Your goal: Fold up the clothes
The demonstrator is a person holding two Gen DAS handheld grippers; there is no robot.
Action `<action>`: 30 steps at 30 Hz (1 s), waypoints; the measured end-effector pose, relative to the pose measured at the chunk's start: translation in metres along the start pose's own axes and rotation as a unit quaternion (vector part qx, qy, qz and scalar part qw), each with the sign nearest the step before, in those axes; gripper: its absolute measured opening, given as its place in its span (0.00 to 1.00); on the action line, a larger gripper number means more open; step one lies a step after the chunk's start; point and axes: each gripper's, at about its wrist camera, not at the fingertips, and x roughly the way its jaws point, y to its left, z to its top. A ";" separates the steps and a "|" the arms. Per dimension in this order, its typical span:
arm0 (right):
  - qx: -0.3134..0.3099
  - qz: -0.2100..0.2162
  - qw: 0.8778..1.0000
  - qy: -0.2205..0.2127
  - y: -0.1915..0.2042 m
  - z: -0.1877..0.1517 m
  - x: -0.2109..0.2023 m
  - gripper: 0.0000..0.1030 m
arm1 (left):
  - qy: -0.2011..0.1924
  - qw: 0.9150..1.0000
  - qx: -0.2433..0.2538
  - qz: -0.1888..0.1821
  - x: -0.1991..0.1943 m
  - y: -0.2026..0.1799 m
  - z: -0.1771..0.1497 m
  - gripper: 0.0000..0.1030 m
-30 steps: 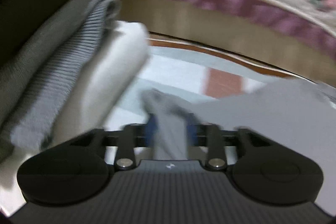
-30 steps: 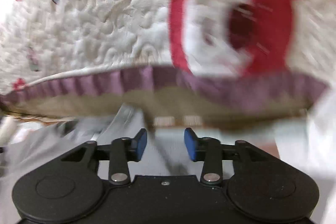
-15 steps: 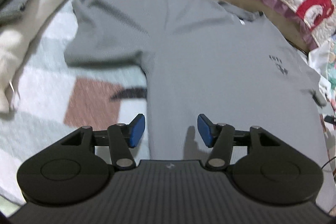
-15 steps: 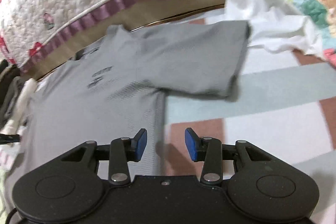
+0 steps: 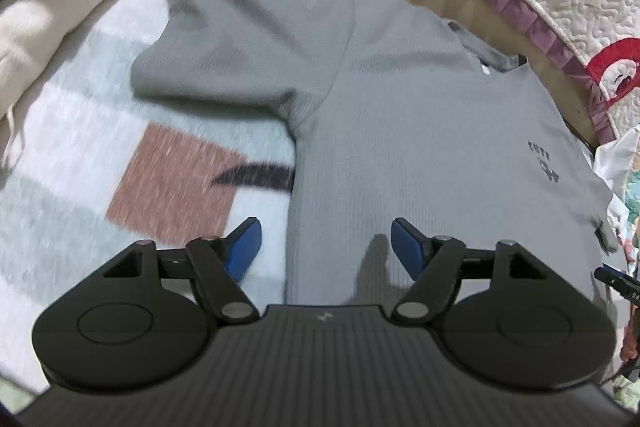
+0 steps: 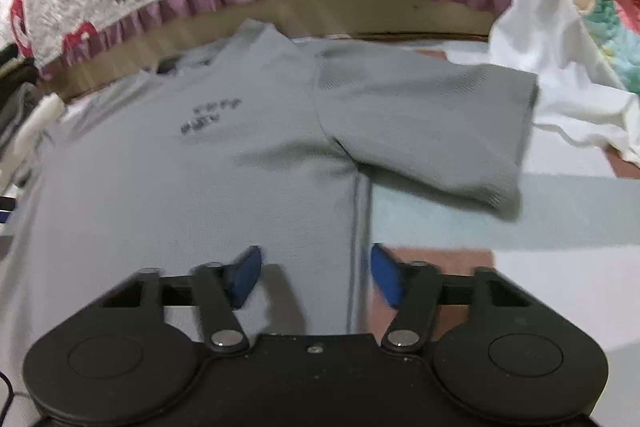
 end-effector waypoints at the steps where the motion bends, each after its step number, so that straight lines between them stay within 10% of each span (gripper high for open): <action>1: 0.006 0.007 1.000 -0.006 -0.001 0.001 -0.002 0.06 | 0.005 1.000 0.009 0.002 0.001 -0.002 0.001 0.69; 2: 0.012 0.015 1.000 -0.011 -0.002 0.001 -0.003 0.06 | 0.015 1.000 0.016 0.000 0.001 -0.004 0.002 0.66; 3: 0.018 0.022 0.999 -0.017 -0.003 0.002 -0.005 0.06 | 0.022 1.000 0.013 -0.012 0.000 -0.002 0.001 0.50; 4: 0.025 0.030 0.999 -0.023 -0.004 0.003 -0.007 0.06 | 0.029 0.999 0.010 -0.024 0.000 0.001 -0.001 0.09; 5: 0.031 0.037 0.998 -0.028 -0.005 0.004 -0.008 0.06 | 0.038 0.999 0.006 -0.034 0.000 0.003 -0.002 0.03; 11: 0.078 0.110 0.989 -0.062 -0.014 0.005 -0.035 0.06 | 0.037 0.993 -0.079 -0.080 -0.041 0.028 -0.013 0.02; 23: 0.108 0.056 0.993 0.008 -0.028 -0.011 -0.015 0.13 | 0.028 0.999 0.020 -0.039 -0.023 0.025 -0.029 0.05; 30: 0.146 0.053 0.988 0.026 -0.035 -0.022 -0.016 0.35 | 0.046 0.997 0.052 -0.041 -0.017 0.012 -0.035 0.15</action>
